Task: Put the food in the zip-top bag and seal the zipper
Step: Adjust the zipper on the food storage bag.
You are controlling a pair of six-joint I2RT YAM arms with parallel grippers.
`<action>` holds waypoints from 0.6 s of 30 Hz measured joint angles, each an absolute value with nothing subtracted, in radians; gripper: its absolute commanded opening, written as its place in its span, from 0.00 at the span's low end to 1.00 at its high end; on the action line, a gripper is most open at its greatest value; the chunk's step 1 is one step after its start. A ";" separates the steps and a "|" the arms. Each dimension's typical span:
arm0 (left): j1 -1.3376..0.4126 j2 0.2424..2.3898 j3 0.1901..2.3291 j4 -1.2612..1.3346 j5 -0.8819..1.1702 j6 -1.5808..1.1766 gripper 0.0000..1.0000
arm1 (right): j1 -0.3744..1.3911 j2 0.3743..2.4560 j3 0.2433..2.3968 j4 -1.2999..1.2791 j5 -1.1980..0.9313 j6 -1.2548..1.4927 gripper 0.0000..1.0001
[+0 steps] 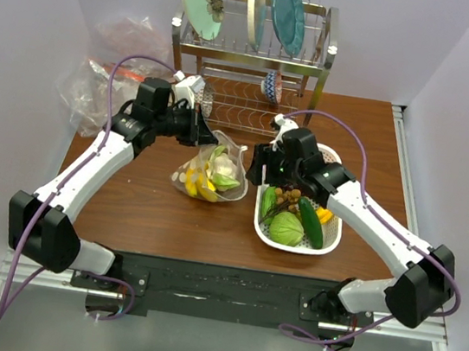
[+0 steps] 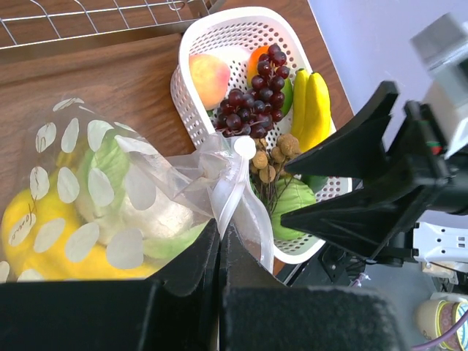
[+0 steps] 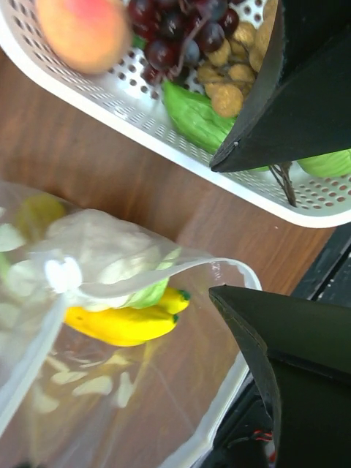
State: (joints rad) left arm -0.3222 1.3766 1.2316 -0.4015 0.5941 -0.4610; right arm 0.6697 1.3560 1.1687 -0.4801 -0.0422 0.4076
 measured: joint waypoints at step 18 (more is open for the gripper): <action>-0.322 1.376 1.237 -0.419 0.564 -0.448 0.00 | 0.700 1.478 1.222 -0.511 -0.144 0.441 0.00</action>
